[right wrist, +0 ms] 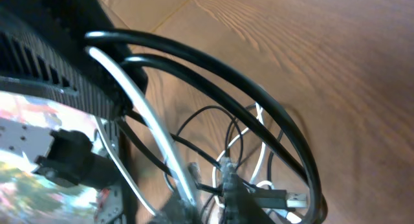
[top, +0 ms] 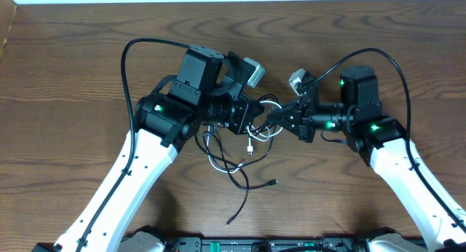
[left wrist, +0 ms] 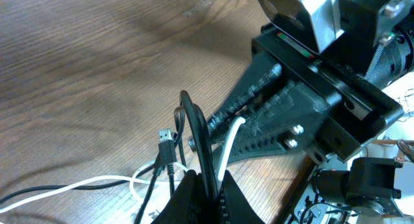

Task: Untangle cables

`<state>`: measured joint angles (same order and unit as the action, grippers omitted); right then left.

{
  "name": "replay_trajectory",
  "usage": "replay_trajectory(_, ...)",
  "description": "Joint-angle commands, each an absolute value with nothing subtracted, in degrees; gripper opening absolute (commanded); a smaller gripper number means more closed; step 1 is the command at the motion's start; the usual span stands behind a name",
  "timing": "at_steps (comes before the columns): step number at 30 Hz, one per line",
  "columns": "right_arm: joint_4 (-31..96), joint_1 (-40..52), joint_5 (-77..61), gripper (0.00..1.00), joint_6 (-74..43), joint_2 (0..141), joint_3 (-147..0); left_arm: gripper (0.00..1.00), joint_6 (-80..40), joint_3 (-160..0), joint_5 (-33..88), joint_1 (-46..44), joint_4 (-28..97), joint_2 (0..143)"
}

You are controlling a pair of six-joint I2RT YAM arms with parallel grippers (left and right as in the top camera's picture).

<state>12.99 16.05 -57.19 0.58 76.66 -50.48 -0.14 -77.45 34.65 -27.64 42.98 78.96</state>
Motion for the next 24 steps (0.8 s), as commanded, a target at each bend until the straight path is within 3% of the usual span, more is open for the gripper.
replay_trajectory(1,13.3,16.2,-57.3,0.01,0.9,76.8,-50.3,0.08,0.4,-78.0,36.4,-27.6,42.6,78.1)
replay_trajectory(3,13.5,16.2,-57.3,0.01,0.9,76.8,-50.3,0.13,0.4,-78.0,34.6,-27.6,42.8,78.1)
replay_trajectory(4,14.1,16.2,-56.8,0.01,0.9,76.8,-50.3,0.35,0.4,-78.0,32.4,-27.6,43.1,78.1)
replay_trajectory(6,15.8,16.2,-53.7,0.01,0.2,76.8,-50.3,0.43,0.4,-78.0,30.0,-27.6,43.7,78.1)
replay_trajectory(13,22.5,16.2,-36.6,0.01,-0.4,76.8,-50.4,0.47,0.4,-78.0,28.9,-27.6,44.8,78.1)
replay_trajectory(24,20.4,9.9,-35.9,0.01,-0.5,70.3,-65.1,0.47,0.3,-77.9,23.8,-27.6,47.7,78.3)
